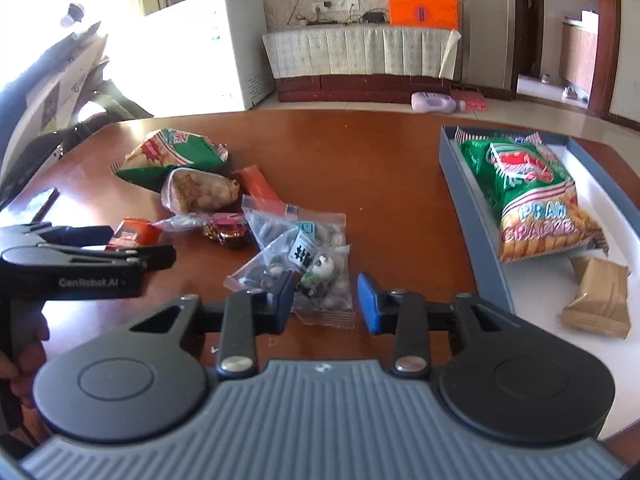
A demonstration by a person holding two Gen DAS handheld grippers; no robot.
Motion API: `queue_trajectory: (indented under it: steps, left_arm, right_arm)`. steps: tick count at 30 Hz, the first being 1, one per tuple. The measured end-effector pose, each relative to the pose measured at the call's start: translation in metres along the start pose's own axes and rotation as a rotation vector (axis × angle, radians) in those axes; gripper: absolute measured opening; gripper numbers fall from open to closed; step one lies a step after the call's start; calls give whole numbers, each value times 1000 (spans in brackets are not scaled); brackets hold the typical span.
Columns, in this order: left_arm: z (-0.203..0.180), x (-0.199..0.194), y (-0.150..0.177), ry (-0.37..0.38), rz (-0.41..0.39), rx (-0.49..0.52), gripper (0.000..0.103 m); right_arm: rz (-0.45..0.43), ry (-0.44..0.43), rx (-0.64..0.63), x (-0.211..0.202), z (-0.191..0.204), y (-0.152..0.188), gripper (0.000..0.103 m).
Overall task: Organize snacks
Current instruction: 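Grasp the orange HGI packet with the left tool while the right tool grips the clear candy bag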
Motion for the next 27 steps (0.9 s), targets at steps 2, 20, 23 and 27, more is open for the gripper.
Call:
queue_trajectory:
  steps: [2,20,23,27]
  left_arm:
    - [1,3,1,-6,1,-2,90]
    - [7,8,3,3,-23,-23,45]
    - [7,-1,1,6,-49,-35,45]
    - [6,-13,-2,-10,-81,-35,45]
  right_arm:
    - [-11,-1,-10,0,3,-1,39]
    - [-9,-31,-69,-4,8,-3,21]
    - [-33,-40,-58,-12,8,-6,21]
    - [-66,-53,-51,-23,6,-10,21]
Point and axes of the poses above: each gripper's, at about its wrist camera, not at the fingertips, and x roughly the way its jaws point, z to its left, y to its underside, the point moved 2 cm from there along x, roughly the way its jaws point, and after that the axes turned 2 degrees about x, right-handed, at the moved point
